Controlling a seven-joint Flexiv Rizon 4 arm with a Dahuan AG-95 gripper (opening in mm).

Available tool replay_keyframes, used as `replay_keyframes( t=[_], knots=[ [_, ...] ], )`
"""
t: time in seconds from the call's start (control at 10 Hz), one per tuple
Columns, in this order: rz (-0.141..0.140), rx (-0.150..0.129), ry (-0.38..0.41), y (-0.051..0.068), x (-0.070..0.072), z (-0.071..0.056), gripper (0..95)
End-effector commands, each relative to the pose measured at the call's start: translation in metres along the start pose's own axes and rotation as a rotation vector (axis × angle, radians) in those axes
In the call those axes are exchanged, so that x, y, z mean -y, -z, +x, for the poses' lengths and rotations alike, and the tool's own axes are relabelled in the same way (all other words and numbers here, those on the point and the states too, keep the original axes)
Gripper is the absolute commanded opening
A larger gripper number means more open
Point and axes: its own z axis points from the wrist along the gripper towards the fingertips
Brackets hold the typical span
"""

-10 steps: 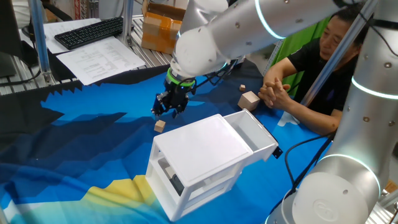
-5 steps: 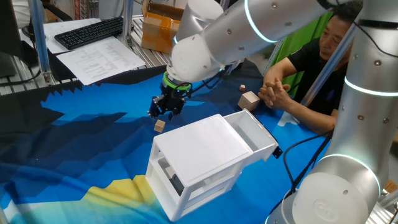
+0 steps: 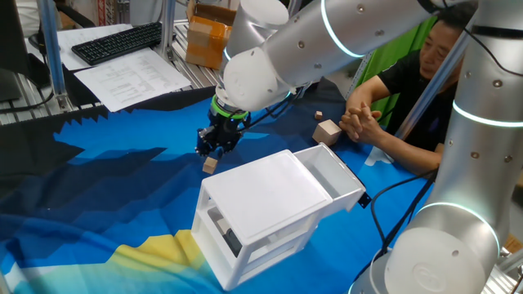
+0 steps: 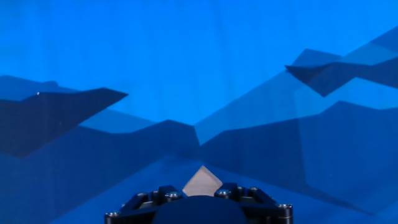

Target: Put things in the drawer

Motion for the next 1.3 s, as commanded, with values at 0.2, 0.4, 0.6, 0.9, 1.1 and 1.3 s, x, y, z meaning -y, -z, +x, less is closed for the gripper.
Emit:
replay_keyframes(
  t=[0.2,0.4,0.6,0.9,1.1,1.3],
  knots=[
    [-0.002,0.000,-0.007,0.0044,-0.0091,0.0012,57.0],
    [0.003,-0.001,0.000,0.0044,-0.0089,0.0010,57.0],
    [0.029,0.007,0.007,0.0044,-0.0089,0.0010,57.0],
    [0.051,0.011,0.000,0.0044,-0.0089,0.0010,57.0],
    [0.049,-0.077,0.053,0.0044,-0.0089,0.0010,57.0],
    [0.063,-0.081,0.049,0.0044,-0.0089,0.0010,57.0]
  ],
)
